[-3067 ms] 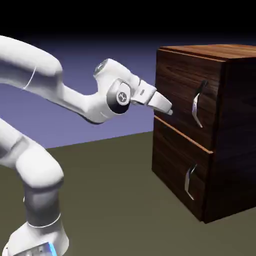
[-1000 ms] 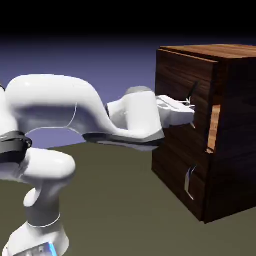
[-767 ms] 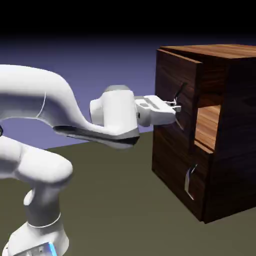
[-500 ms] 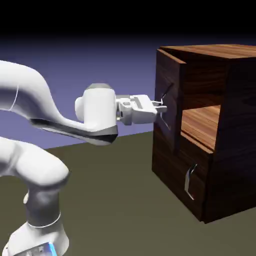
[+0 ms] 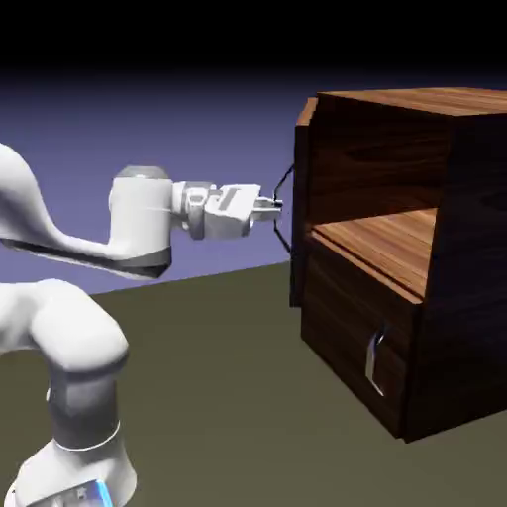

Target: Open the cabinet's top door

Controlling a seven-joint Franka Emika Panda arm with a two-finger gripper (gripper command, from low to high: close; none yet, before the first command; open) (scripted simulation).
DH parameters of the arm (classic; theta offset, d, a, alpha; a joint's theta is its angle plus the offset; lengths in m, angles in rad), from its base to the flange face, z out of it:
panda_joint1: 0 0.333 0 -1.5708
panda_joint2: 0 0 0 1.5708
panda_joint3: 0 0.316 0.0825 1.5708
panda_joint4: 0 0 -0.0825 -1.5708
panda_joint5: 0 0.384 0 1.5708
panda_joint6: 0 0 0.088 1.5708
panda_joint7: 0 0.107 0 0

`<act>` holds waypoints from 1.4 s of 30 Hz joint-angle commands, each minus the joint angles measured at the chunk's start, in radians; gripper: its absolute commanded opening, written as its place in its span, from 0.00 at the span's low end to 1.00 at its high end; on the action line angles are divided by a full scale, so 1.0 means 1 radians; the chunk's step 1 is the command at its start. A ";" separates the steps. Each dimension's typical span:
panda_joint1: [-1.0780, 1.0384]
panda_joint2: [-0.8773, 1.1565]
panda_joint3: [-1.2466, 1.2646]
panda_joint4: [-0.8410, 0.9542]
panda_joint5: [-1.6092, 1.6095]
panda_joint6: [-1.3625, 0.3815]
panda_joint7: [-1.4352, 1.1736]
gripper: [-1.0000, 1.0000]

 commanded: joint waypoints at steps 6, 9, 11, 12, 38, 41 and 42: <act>0.056 0.004 0.197 0.015 0.263 -0.187 -0.044 0.00; 0.075 0.038 0.305 0.049 0.391 -0.294 -0.049 0.00; 0.078 0.072 0.377 0.082 0.470 -0.368 -0.046 0.00; 0.076 0.092 0.413 0.102 0.508 -0.405 -0.043 0.00; -0.646 0.521 1.324 0.870 0.994 -1.171 0.077 0.00; -0.754 0.494 1.408 0.945 1.026 -1.209 0.060 0.00; -0.790 0.482 1.434 0.972 1.037 -1.222 0.052 0.00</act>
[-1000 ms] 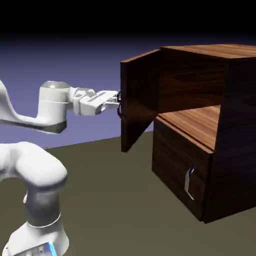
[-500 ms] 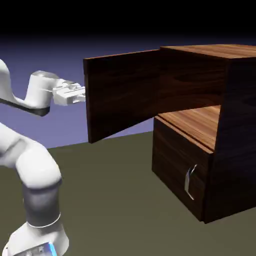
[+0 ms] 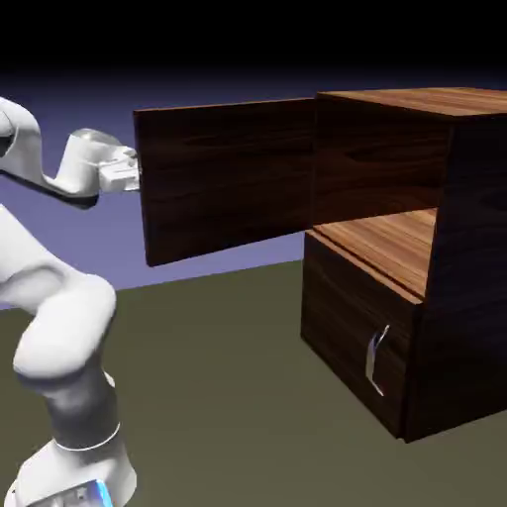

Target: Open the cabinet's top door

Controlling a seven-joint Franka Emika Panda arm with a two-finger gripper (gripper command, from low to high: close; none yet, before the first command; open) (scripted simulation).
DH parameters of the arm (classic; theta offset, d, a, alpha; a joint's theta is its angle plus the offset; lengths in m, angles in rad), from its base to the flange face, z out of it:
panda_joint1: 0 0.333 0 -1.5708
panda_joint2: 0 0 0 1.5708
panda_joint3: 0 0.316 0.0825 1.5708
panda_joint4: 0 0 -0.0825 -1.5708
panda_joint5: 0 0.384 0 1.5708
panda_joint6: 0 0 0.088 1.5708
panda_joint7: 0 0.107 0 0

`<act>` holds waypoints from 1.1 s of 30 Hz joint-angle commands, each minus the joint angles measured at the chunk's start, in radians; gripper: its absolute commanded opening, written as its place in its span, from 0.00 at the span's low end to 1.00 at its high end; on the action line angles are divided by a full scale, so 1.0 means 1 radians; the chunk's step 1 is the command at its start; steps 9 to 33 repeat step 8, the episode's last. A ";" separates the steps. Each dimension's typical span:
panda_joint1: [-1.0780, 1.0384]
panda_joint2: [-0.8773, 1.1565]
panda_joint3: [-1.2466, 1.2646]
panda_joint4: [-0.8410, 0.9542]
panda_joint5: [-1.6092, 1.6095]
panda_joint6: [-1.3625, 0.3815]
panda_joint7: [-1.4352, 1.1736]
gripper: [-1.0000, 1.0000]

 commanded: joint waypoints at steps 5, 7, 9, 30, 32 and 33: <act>-0.181 -0.081 0.115 0.151 0.058 -0.073 -0.051 0.00; -0.254 -0.121 0.153 0.221 0.080 -0.108 -0.078 0.00; -0.280 -0.137 0.166 0.248 0.088 -0.122 -0.088 0.00; -0.280 -0.137 0.166 0.248 0.088 -0.122 -0.088 0.00; -0.280 -0.137 0.166 0.248 0.088 -0.122 -0.088 0.00; -0.280 -0.137 0.166 0.248 0.088 -0.122 -0.088 0.00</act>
